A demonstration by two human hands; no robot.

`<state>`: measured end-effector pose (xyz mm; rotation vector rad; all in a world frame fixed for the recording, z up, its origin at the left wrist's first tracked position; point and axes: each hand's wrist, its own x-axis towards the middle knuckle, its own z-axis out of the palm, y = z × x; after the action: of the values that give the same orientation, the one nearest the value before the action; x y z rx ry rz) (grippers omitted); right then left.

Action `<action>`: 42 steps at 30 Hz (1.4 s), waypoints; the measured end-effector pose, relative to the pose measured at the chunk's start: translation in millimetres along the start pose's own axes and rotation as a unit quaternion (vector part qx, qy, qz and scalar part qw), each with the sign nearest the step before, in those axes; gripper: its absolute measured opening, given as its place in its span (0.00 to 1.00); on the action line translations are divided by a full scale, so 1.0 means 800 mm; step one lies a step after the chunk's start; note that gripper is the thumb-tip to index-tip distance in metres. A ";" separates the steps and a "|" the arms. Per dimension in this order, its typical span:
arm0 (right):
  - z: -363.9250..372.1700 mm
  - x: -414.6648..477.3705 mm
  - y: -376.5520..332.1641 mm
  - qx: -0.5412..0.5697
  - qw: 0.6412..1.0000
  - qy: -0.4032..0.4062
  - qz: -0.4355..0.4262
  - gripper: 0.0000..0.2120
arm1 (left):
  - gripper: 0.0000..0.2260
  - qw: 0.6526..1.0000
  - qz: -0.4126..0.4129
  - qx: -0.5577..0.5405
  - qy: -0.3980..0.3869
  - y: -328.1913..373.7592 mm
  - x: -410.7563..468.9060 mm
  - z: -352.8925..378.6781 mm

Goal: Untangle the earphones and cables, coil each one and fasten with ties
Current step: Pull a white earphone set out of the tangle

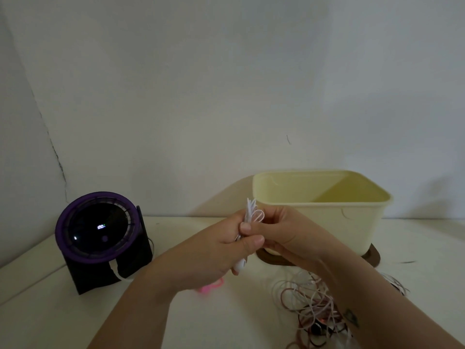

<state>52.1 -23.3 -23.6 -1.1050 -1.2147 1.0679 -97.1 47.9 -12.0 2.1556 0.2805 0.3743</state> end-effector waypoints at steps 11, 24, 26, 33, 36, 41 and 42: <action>-0.010 -0.011 -0.017 -0.163 0.986 0.004 -0.015 0.21 | 0.36 0.997 -0.034 0.059 0.041 -0.009 0.008 0.013; -0.011 -0.020 -0.037 -0.262 0.958 0.079 -0.083 0.07 | 0.14 0.971 -0.009 0.206 0.118 0.007 0.005 0.002; -0.006 -0.017 -0.036 -0.293 0.945 0.099 -0.105 0.08 | 0.10 0.935 -0.017 0.323 0.144 0.013 0.008 0.006; 0.003 -0.016 -0.038 -0.193 0.966 0.114 -0.128 0.06 | 0.11 0.931 0.019 0.321 0.172 0.008 0.010 0.009; 0.013 -0.012 -0.035 -0.067 0.986 0.082 -0.130 0.13 | 0.10 0.938 0.011 0.281 0.203 0.012 -0.001 -0.008; 0.016 -0.004 -0.011 -0.151 0.985 0.075 -0.028 0.04 | 0.13 0.948 -0.141 0.229 0.171 -0.022 -0.032 -0.050; 0.018 -0.002 0.000 -0.226 0.973 0.053 -0.008 0.02 | 0.13 0.949 -0.170 0.217 0.154 -0.033 -0.035 -0.054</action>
<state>38.0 -23.8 -23.3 -1.4753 -1.4164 0.7229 -140.3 86.4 -14.8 2.4070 0.9766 0.4822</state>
